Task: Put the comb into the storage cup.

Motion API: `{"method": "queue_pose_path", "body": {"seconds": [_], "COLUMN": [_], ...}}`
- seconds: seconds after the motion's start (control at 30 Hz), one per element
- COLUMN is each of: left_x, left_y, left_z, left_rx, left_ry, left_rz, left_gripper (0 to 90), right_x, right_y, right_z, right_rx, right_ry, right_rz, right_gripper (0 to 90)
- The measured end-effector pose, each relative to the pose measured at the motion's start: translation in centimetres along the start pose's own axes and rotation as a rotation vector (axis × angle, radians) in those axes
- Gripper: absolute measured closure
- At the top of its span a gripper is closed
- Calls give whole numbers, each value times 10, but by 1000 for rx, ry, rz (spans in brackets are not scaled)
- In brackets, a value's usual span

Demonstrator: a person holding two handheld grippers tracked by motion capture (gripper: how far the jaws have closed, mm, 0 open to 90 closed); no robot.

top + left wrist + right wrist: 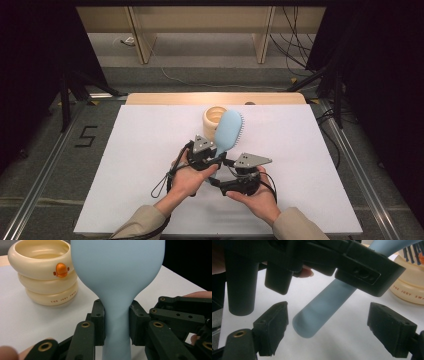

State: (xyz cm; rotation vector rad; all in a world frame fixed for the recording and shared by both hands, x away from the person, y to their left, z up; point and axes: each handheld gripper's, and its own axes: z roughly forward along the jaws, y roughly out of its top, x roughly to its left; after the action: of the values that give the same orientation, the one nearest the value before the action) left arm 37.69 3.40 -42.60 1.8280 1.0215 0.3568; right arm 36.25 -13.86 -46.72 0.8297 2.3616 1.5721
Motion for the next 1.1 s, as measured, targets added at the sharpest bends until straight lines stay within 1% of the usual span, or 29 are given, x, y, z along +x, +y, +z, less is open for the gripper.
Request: {"method": "queue_pose_path", "body": {"seconds": [0.83,1.1], "left_x": [-2,-2], "left_y": [-1,-1], "left_z": [1,1], "left_rx": [-6,-6], "left_ry": [-4,-4], "left_rz": [-3,-8], "left_gripper": [695,695], "right_x": [1,0], "right_y": [1,1], "right_z": [8,10], "right_rx": [18,16], "right_ry": [-3,-7], "right_rz": [26,36], "right_gripper": [248,267]}}
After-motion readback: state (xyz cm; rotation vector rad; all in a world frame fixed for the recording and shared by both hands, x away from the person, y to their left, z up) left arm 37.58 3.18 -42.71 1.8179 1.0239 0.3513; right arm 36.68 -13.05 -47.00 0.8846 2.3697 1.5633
